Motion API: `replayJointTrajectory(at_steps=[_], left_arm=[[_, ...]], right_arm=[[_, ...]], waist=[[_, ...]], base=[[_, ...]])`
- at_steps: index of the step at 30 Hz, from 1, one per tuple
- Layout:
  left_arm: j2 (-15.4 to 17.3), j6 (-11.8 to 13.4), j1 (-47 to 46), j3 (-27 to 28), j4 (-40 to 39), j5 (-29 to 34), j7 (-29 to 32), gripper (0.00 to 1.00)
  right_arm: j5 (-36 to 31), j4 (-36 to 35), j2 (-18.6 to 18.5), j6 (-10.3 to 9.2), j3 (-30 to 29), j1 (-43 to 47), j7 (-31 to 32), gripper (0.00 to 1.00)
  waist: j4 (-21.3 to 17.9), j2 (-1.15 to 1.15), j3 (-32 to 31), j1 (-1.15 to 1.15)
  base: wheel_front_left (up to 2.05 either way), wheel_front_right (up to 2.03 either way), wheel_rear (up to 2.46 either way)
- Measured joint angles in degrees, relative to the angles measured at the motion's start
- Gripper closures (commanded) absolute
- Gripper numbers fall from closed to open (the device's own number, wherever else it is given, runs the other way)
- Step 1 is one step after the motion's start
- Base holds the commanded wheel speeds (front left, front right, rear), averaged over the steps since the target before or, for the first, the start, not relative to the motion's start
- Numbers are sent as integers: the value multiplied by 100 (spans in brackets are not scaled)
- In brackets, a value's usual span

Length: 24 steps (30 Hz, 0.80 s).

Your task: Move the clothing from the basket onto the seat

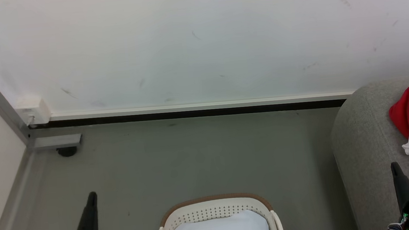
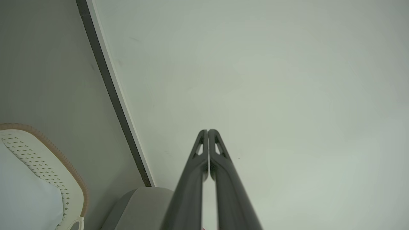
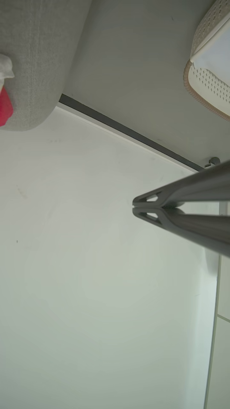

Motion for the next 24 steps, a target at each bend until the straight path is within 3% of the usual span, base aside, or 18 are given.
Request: replayJointTrajectory(at_steps=[15, 24], left_arm=[[-23, 0, -18, 83, -30, -516, 144, 100], [-24, 1, -20, 86, -32, -517, 145, 100]], right_arm=[[501, 23, 5, 0, -93, -34, 167, 100], [500, 25, 14, 0, -112, -36, 171, 100]], waist=[[7, 0, 22, -1], [7, 0, 22, -1]], base=[[0, 0, 0], [0, 0, 0]])
